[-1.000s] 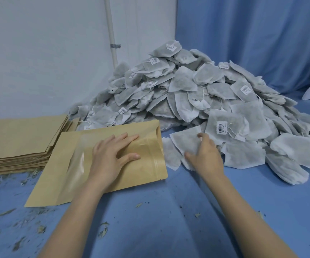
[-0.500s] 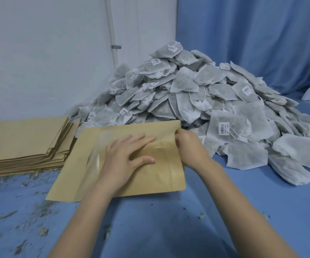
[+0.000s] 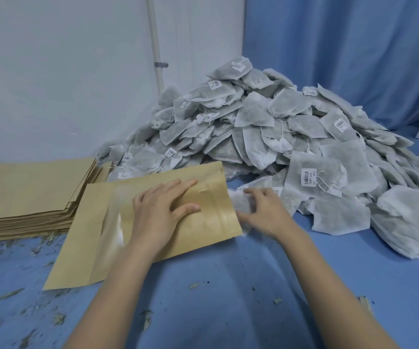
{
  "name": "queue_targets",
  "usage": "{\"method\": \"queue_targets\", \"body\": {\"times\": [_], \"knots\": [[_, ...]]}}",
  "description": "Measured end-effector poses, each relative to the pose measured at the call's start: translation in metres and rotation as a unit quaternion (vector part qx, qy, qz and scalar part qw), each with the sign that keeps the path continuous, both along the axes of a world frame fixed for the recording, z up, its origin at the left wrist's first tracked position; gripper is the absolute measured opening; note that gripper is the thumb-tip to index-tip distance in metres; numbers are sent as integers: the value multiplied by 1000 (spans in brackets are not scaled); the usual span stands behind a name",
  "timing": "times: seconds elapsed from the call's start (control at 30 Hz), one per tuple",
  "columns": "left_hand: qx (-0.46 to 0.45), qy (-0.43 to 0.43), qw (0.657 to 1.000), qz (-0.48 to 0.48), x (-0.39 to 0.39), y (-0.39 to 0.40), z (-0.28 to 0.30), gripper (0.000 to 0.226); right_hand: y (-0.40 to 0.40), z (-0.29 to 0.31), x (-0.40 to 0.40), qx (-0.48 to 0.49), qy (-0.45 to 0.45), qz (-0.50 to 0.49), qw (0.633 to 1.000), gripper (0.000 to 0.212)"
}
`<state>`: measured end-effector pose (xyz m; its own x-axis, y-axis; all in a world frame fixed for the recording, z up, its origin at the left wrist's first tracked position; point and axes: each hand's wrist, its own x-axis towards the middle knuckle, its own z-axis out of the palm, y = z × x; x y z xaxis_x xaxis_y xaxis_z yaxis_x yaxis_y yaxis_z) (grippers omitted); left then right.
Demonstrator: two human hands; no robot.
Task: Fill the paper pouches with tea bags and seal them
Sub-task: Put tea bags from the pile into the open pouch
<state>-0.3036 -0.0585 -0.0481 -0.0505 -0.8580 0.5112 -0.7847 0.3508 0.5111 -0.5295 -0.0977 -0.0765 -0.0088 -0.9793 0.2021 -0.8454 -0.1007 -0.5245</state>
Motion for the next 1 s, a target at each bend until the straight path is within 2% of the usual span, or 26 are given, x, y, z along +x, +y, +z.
{"method": "queue_targets", "body": {"times": [0.03, 0.07, 0.13, 0.2, 0.3, 0.4, 0.53, 0.63, 0.7, 0.9, 0.97, 1.0], "knots": [[13, 3, 1000, -3, 1, -3, -1, 46, 0, -6, 1, 14, 39, 6, 999, 78], [22, 4, 1000, -9, 2, -6, -2, 44, -1, -9, 2, 11, 39, 15, 999, 84], [30, 5, 999, -16, 4, -8, -5, 40, -3, -12, 3, 10, -21, 34, 999, 85], [21, 20, 1000, -8, 6, -10, -7, 39, -4, -12, 1, 9, -52, 31, 998, 75], [14, 54, 998, 2, 12, -12, -4, 40, -5, -18, -1, -6, -13, 35, 999, 56], [8, 70, 997, -2, 13, -11, 0, 42, -6, -17, 0, -6, -12, 41, 999, 41], [12, 69, 998, -6, 13, -10, 1, 43, -2, 11, -25, -90, -89, -13, 992, 27], [13, 73, 997, -3, 14, -11, 1, 43, 6, 36, -47, -179, -86, -44, 979, 24], [13, 71, 997, -4, 13, -10, 2, 43, 11, 48, -50, -207, -83, -20, 975, 23], [2, 53, 997, -47, 0, -3, 6, 44, 14, 47, 9, -151, -41, 119, 980, 15], [5, 66, 994, -91, -6, -1, 9, 46, 14, 43, 34, -89, -97, 117, 984, 12], [5, 71, 991, -110, -9, 1, 10, 47, 14, 43, 39, -45, -148, 109, 982, 22]]}}
